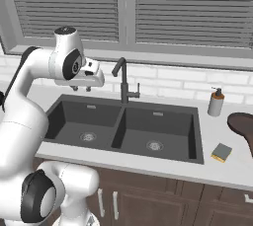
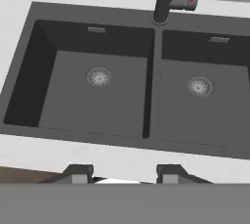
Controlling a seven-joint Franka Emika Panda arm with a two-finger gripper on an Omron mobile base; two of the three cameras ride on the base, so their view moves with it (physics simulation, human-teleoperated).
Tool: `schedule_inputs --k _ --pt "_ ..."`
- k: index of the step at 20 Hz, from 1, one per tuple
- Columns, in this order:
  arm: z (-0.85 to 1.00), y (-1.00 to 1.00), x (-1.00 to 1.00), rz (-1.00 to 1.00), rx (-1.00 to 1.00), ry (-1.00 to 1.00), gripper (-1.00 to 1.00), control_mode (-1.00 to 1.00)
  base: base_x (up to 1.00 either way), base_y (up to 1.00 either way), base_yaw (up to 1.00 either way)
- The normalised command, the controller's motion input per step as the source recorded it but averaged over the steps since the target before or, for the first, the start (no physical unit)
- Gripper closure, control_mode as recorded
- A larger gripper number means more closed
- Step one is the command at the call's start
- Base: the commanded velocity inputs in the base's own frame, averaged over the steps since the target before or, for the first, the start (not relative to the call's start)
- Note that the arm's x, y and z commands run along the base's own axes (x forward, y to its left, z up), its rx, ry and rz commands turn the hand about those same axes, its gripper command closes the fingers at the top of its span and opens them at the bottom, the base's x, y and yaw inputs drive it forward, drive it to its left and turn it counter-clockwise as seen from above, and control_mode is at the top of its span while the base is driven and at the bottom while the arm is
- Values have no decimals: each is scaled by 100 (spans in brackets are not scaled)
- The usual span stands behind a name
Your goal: Pick the pan and sponge and place them into the sink. Then turn on the water.
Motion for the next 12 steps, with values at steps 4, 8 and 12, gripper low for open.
schedule_inputs --k 4,8,12 --pt "0 0 -1 0 0 0 -100 100 -8 0 0" --pt "0 0 0 0 0 0 -100 100 -37 0 3" --pt "0 0 0 0 0 0 -100 100 -40 -21 1"
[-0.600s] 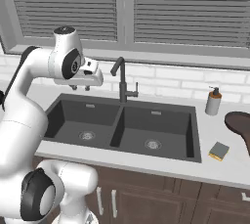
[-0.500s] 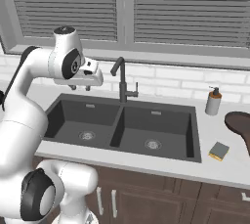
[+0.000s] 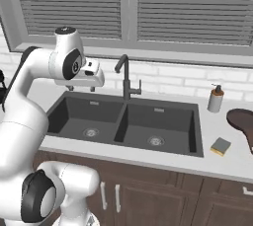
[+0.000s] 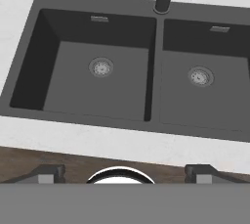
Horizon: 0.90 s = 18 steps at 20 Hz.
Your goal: Pick the pan and sponge and place them into the sink. Then turn on the water.
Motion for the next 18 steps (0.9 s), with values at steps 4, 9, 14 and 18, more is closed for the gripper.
schedule_inputs --k 4,9,14,18 --pt "0 0 0 0 0 0 -100 100 -24 -24 0" --pt "0 0 0 0 0 0 -100 100 -1 -34 0" --pt "0 0 0 0 0 0 -100 100 0 -58 0" --pt "0 0 0 0 0 0 -100 100 0 -65 0"
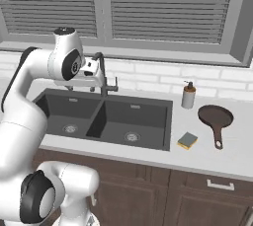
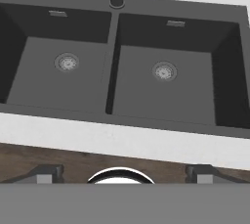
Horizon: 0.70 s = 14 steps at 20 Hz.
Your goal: Pick the pan and sponge and place them into the sink. Then turn on the water.
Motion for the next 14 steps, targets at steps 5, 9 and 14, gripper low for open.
schedule_inputs --k 5,9,14 --pt "0 0 0 0 0 0 -100 100 4 -59 0" --pt "0 0 0 0 0 0 -100 100 0 -6 0" --pt "0 0 0 0 0 0 -100 100 23 0 0"
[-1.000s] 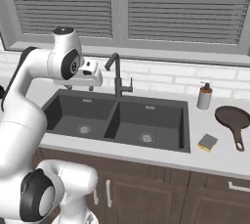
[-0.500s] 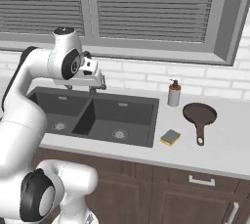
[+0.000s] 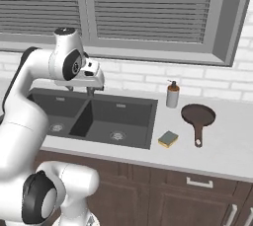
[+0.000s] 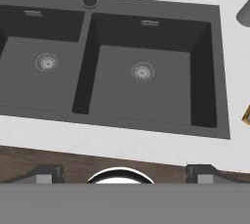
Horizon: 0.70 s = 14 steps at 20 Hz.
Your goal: Pick the pan and sponge and place them into the sink. Then turn on the water.
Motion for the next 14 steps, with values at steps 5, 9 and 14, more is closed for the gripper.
schedule_inputs --k 5,9,14 --pt "0 0 0 0 0 0 -100 100 55 0 -5" --pt "0 0 0 0 0 0 -100 100 35 0 -2" --pt "0 0 0 0 0 0 -100 100 3 0 0"
